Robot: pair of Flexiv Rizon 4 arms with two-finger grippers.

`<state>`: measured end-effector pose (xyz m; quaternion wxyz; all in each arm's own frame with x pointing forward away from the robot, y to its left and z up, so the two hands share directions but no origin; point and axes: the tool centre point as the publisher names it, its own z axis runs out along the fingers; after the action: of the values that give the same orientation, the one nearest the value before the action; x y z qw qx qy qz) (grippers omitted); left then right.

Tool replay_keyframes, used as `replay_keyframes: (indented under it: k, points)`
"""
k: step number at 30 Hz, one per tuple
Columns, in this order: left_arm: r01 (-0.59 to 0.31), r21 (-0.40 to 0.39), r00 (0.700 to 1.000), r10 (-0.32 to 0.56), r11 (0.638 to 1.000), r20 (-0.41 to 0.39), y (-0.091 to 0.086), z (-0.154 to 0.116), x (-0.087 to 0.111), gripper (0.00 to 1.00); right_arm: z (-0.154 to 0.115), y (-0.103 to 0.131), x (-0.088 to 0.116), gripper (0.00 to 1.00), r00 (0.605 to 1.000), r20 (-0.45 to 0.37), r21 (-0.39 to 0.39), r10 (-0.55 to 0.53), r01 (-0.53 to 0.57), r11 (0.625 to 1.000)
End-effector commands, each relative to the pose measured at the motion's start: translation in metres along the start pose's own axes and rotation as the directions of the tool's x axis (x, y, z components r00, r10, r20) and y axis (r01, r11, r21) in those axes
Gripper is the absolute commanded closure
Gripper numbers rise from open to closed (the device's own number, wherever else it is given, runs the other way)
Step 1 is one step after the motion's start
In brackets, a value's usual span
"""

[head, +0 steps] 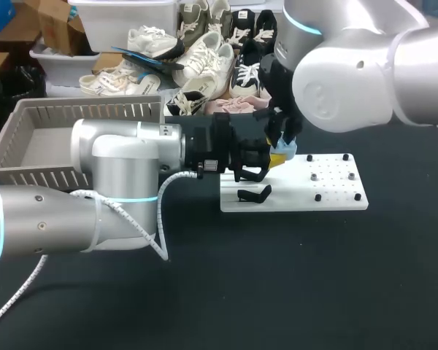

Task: Pick up each earbud case from the left stands, insert the matching earbuds, close the lid, and place the case in the box.

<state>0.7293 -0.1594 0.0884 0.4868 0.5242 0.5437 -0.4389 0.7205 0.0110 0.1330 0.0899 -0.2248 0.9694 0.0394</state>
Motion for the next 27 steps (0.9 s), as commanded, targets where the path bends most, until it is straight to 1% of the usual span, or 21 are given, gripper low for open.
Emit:
replay_keyframes:
  k: [1,4,7,10,15,19,23,27]
  points:
    - [-0.001,-0.003,1.0,0.001,1.0,0.001,-0.001,0.0,0.0,1.0,0.0,0.001,-0.002,0.71,1.0,-0.004,0.003,0.001,-0.001,1.0]
    - [-0.001,-0.003,1.0,0.001,1.0,0.001,-0.001,0.0,0.0,1.0,-0.003,0.001,-0.001,0.73,1.0,0.002,0.0,0.001,-0.001,1.0]
    - [-0.001,-0.003,1.0,0.001,1.0,0.001,-0.001,0.0,0.0,1.0,-0.01,0.002,0.001,0.72,1.0,0.021,0.002,-0.006,0.006,1.0]
    - [-0.001,-0.003,1.0,0.001,1.0,0.001,-0.001,0.0,0.0,1.0,-0.016,0.0,-0.002,0.69,0.999,0.035,0.007,-0.003,0.003,1.0]
    - [-0.001,-0.003,1.0,0.001,1.0,0.001,-0.001,0.0,0.0,1.0,-0.021,-0.01,-0.017,0.69,0.998,0.055,0.006,0.04,-0.04,0.999]
    - [-0.001,-0.003,1.0,0.001,1.0,0.001,-0.001,0.0,0.0,1.0,-0.022,-0.021,-0.03,0.68,0.994,0.074,-0.011,0.086,-0.085,0.996]
    - [-0.001,-0.003,1.0,0.001,1.0,0.001,-0.001,0.0,0.0,1.0,-0.017,-0.033,-0.042,0.66,0.988,0.074,-0.017,0.136,-0.135,0.991]
    - [-0.001,-0.003,1.0,0.001,1.0,0.001,-0.001,0.0,0.0,1.0,-0.008,-0.043,-0.048,0.64,0.983,0.057,-0.029,0.173,-0.171,0.985]
